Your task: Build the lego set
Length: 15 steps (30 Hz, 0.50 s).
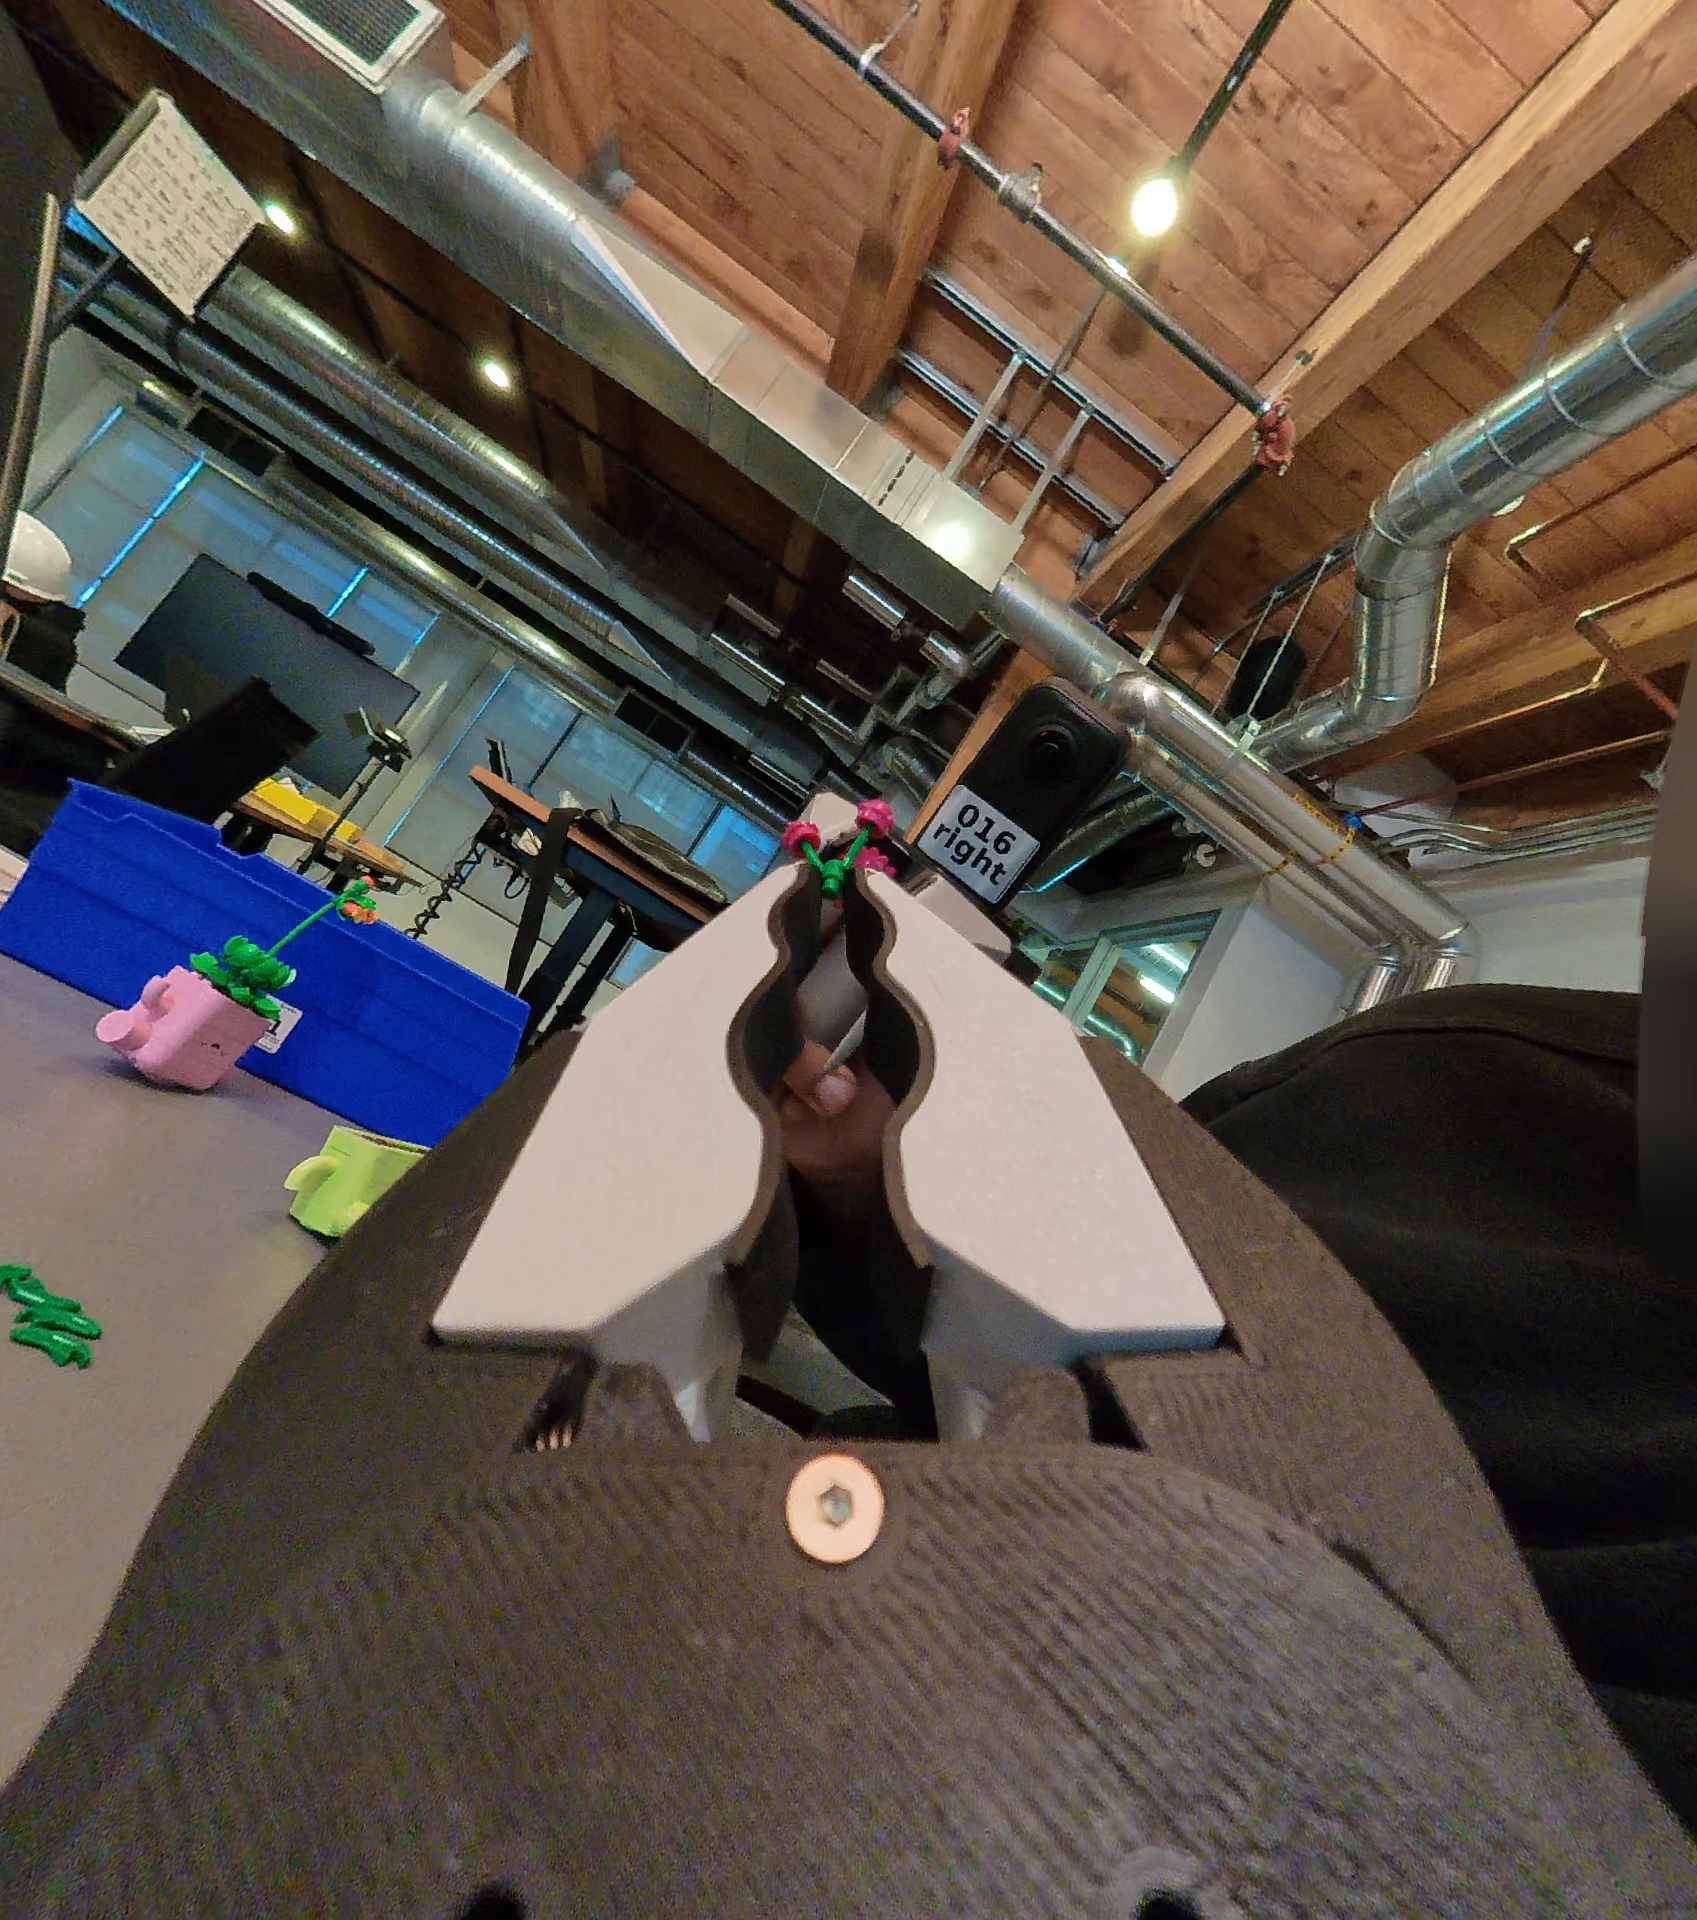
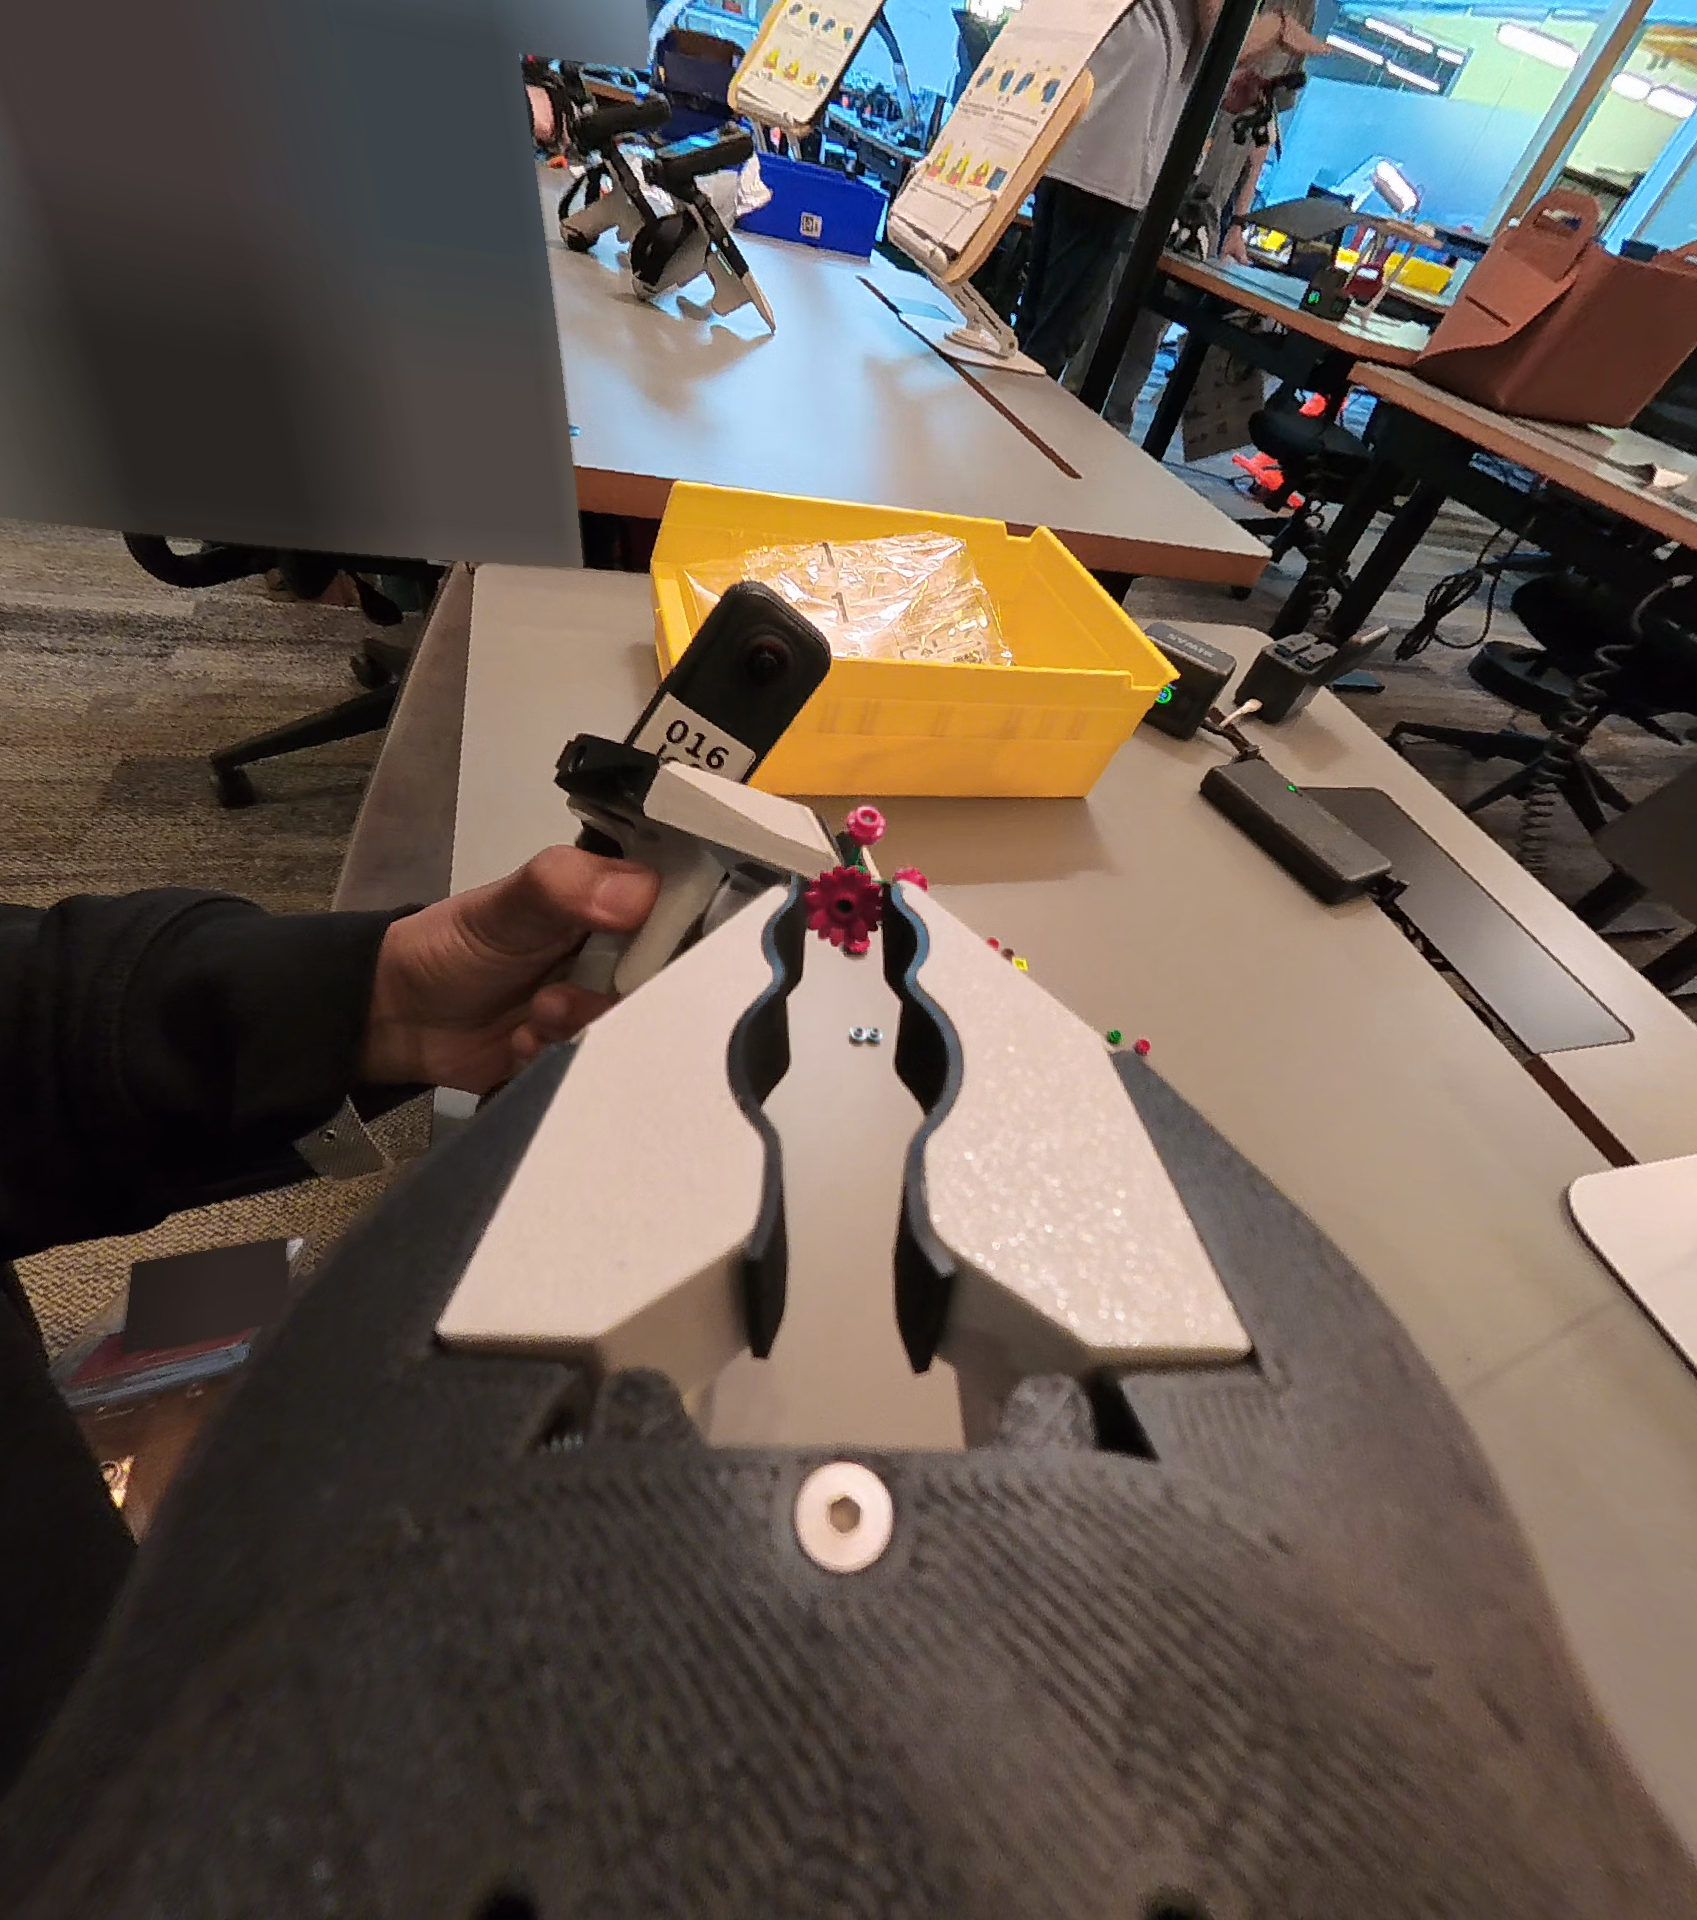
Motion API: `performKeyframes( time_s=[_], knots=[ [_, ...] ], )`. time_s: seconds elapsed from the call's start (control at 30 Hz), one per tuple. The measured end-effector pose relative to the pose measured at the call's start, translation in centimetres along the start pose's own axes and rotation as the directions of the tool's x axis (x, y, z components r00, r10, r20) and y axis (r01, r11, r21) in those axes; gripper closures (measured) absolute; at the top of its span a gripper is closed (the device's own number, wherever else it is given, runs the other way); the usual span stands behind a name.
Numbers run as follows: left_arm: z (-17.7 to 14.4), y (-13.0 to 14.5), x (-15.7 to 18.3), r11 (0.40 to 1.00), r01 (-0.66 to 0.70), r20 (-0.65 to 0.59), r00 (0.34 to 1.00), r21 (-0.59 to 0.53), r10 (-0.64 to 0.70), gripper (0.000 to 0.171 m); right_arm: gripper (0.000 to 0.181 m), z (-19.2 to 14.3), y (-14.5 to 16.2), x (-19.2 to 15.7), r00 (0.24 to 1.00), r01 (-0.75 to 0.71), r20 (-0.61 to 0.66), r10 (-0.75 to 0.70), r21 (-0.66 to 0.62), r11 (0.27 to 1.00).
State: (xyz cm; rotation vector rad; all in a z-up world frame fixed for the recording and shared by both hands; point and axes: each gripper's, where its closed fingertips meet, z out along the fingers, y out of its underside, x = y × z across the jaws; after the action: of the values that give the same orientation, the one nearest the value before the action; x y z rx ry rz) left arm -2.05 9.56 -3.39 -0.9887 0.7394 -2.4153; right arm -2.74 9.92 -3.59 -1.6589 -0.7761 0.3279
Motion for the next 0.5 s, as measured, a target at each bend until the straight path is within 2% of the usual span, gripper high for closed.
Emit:
performKeyframes(
  time_s=[0.5],
  knots=[
    [0.05, -0.08, -0.26, 1.0, 0.023, 0.015, 1.0, 0.02, -0.023, 0.166, 0.168, -0.03, 0.23, 0.35, 1.0, -0.016, -0.018, 0.016, -0.004, 1.0]
  ],
)
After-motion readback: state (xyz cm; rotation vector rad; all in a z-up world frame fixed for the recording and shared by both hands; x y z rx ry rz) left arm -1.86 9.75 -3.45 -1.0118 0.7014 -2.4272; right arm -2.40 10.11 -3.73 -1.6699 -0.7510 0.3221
